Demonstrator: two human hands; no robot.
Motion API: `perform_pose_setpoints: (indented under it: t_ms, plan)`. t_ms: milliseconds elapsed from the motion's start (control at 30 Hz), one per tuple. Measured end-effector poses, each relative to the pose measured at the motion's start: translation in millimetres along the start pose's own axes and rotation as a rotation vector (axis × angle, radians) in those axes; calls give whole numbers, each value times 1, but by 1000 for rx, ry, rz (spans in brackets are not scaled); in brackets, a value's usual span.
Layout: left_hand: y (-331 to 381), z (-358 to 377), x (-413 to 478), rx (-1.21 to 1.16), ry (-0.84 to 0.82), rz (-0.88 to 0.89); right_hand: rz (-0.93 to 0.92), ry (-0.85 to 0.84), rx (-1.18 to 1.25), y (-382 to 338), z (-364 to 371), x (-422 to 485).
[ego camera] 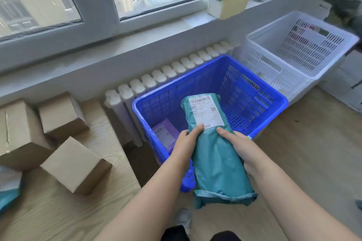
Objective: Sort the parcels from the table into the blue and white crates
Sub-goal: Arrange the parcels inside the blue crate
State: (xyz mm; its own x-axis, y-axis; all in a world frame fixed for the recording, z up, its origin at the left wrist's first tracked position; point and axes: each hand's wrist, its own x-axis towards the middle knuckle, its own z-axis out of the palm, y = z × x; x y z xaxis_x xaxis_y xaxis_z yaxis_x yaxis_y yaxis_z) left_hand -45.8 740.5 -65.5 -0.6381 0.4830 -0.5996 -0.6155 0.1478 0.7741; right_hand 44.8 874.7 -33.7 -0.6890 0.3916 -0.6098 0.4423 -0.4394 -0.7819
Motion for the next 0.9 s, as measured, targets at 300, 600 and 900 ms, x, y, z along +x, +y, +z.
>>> perform_pose_setpoints:
  t_ms: [300,600,900]
  plan:
    - [29,17,89,-118,174,-49,136,-151,-76,-48,-9,108]
    - [44,79,176,-255,453,-168,187,-299,-405,-97,-77,221]
    - [25,139,284,-84,367,-308,209,-158,-625,-101,-144,334]
